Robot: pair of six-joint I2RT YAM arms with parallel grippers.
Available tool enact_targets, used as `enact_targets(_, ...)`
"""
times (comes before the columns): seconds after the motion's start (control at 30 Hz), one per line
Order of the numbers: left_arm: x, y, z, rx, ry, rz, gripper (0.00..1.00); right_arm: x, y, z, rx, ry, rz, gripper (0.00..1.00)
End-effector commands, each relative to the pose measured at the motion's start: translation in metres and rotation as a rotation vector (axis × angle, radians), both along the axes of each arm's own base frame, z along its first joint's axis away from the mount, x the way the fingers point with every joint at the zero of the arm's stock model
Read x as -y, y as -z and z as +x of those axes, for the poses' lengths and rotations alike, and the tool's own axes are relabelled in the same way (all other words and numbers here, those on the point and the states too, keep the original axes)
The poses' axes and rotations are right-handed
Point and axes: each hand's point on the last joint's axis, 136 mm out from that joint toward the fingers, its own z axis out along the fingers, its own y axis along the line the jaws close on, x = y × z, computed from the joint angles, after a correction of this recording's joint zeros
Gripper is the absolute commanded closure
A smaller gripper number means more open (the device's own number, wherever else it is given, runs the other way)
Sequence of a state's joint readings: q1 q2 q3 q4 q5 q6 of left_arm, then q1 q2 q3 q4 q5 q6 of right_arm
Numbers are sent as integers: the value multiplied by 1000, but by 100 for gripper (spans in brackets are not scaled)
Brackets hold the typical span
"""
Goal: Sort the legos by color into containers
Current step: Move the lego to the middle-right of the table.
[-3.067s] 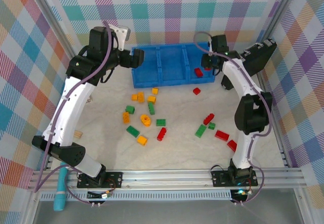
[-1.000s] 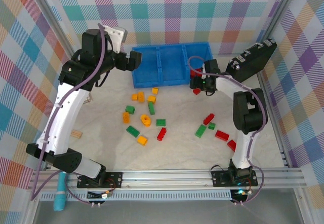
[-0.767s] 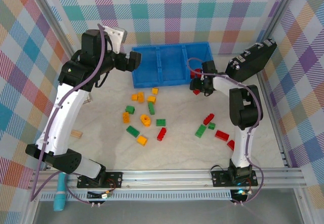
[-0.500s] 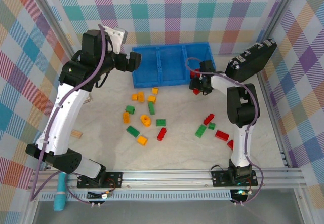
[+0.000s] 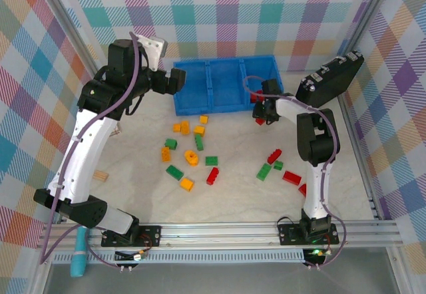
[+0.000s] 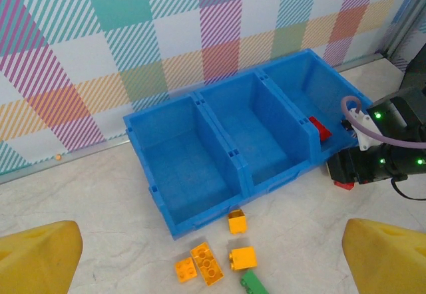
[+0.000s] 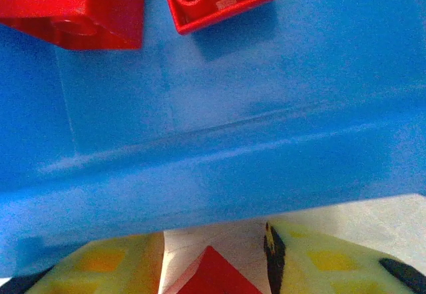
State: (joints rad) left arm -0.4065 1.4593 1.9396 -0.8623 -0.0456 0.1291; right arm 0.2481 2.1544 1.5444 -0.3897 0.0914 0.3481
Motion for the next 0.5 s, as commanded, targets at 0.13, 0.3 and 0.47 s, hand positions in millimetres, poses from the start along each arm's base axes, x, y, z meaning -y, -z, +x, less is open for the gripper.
enact_targets(0.13, -2, -11, -8, 47, 13, 7, 0, 4, 19, -44, -123, -28, -26, 61)
enact_targets(0.3, -2, -11, -10, 52, 17, 7, 0, 6, -12, -49, -77, -40, -24, 64)
enact_targets(0.47, -6, -10, -14, 61, 12, 15, 0, 7, -60, -42, 3, -61, -34, 65)
